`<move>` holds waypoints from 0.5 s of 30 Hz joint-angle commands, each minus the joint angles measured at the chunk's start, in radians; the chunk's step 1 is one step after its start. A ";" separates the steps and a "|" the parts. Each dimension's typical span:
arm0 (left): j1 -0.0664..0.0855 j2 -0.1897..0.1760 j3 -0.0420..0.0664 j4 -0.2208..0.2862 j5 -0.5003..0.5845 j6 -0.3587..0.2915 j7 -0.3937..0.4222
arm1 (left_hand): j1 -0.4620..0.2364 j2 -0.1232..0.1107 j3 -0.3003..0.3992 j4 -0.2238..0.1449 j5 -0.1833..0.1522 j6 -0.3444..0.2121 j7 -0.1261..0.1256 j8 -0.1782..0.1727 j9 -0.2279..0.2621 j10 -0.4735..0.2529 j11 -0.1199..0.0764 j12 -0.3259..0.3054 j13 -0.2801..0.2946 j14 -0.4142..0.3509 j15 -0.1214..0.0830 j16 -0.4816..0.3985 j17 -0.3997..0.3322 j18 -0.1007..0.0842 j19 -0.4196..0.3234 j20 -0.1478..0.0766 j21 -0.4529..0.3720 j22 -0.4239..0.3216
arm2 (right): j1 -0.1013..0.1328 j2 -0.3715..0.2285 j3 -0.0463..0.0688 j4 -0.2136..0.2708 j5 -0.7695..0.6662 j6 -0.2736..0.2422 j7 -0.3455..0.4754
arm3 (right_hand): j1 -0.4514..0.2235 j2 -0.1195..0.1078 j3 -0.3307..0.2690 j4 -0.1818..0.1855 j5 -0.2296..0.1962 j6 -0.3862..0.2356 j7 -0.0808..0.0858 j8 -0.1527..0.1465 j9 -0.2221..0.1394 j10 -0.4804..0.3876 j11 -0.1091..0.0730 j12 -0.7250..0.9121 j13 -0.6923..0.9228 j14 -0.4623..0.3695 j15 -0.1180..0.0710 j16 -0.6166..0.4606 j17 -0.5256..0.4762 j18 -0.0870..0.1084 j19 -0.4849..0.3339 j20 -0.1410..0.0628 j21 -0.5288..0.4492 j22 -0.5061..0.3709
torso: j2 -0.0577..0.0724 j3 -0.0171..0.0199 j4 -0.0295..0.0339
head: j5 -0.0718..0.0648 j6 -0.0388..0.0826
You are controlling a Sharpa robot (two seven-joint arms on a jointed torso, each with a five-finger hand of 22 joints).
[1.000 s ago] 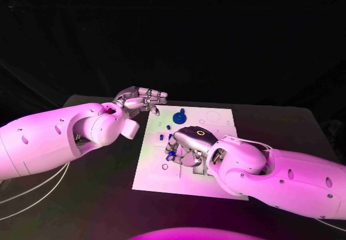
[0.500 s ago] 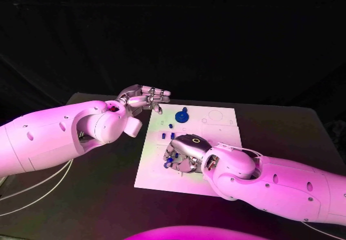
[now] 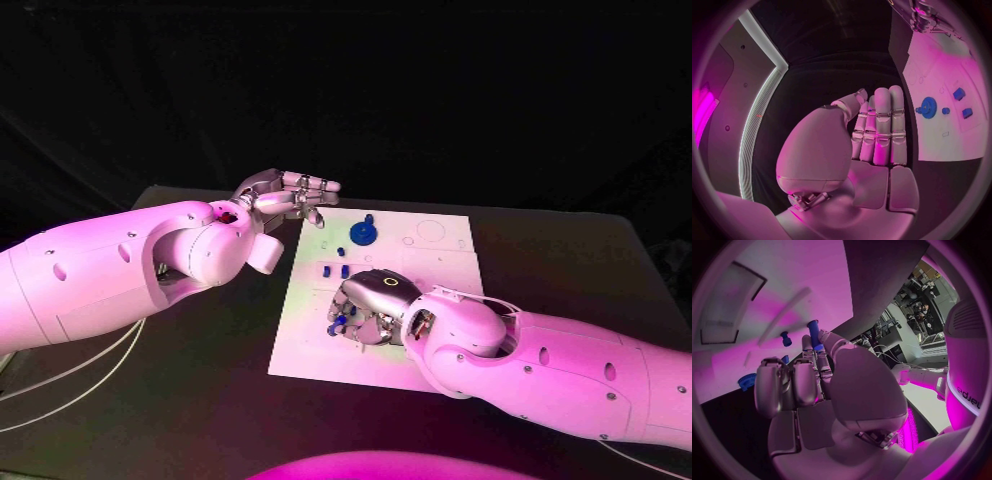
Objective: Assemble the parts on the task board
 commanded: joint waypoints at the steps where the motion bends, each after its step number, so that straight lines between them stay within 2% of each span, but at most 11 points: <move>1: 0.001 0.002 0.001 0.001 -0.002 0.016 0.004 | 0.000 0.007 -0.007 0.000 -0.001 -0.002 0.003 -0.003 -0.001 -0.009 0.001 0.007 0.002 -0.008 0.000 -0.005 -0.001 0.013 -0.004 0.003 -0.005 -0.001 | -0.001 0.006 -0.001 -0.006 -0.022 0.024 0.003 | 0.005 0.003 0.040 -0.038 0.003 0.003 0.003 -0.001 0.002 0.035 -0.032 0.003 0.001 0.029 -0.008 -0.001 -0.001 -0.018 0.010 0.000 -0.005 0.163 | 0.000 0.0002 0.0002 | 0.002 -0.001; 15: 0.001 0.002 0.001 0.002 -0.002 0.015 0.003 | 0.000 0.007 -0.007 0.000 -0.001 -0.002 0.003 -0.003 -0.001 -0.009 0.001 0.007 0.002 -0.008 0.000 -0.005 -0.001 0.013 -0.004 0.003 -0.005 -0.001 | -0.003 0.024 -0.003 -0.020 -0.029 0.050 -0.006 | -0.001 0.002 0.043 -0.039 0.003 0.002 0.004 -0.002 0.002 0.035 -0.031 -0.001 0.002 0.028 -0.007 -0.004 -0.005 -0.017 0.008 0.000 -0.011 0.161 | -0.001 -0.0007 -0.0002 | 0.006 -0.004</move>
